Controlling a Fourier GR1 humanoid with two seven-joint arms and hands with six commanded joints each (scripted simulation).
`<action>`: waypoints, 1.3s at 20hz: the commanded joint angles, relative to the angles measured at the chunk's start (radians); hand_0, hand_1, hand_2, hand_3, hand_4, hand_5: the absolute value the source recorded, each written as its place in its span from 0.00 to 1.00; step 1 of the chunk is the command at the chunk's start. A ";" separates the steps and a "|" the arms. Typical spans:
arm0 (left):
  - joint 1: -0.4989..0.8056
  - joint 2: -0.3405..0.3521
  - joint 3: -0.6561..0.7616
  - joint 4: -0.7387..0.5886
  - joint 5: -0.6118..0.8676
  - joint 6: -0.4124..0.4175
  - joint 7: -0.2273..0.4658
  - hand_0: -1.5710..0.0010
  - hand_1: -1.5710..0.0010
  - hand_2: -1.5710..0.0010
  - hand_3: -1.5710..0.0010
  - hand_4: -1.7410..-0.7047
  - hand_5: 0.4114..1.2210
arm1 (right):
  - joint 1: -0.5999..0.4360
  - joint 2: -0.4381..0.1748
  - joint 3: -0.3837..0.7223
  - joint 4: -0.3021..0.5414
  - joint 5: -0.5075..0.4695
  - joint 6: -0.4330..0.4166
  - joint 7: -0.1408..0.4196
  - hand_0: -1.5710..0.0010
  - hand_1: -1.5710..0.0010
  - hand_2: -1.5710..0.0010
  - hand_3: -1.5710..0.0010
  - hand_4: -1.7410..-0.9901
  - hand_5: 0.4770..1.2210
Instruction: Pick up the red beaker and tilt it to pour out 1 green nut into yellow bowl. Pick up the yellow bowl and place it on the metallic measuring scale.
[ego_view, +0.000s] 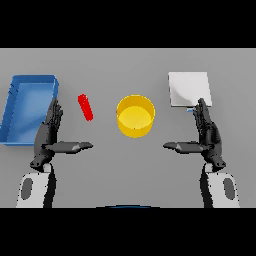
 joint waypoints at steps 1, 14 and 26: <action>0.001 0.001 0.001 0.000 0.001 0.000 -0.001 1.00 1.00 1.00 1.00 0.62 0.26 | 0.001 0.001 0.001 -0.001 0.000 -0.001 0.000 1.00 1.00 1.00 1.00 0.82 0.25; 0.116 0.044 -0.102 -0.131 -0.158 0.019 0.025 1.00 1.00 1.00 1.00 0.62 0.25 | 0.105 -0.038 0.145 -0.096 0.278 -0.071 -0.132 1.00 1.00 1.00 1.00 0.83 0.25; -0.173 0.028 -0.039 0.218 -0.191 0.074 -0.055 1.00 1.00 1.00 1.00 0.57 0.27 | 0.112 -0.031 0.138 -0.125 0.234 -0.044 -0.112 1.00 1.00 1.00 1.00 0.69 0.26</action>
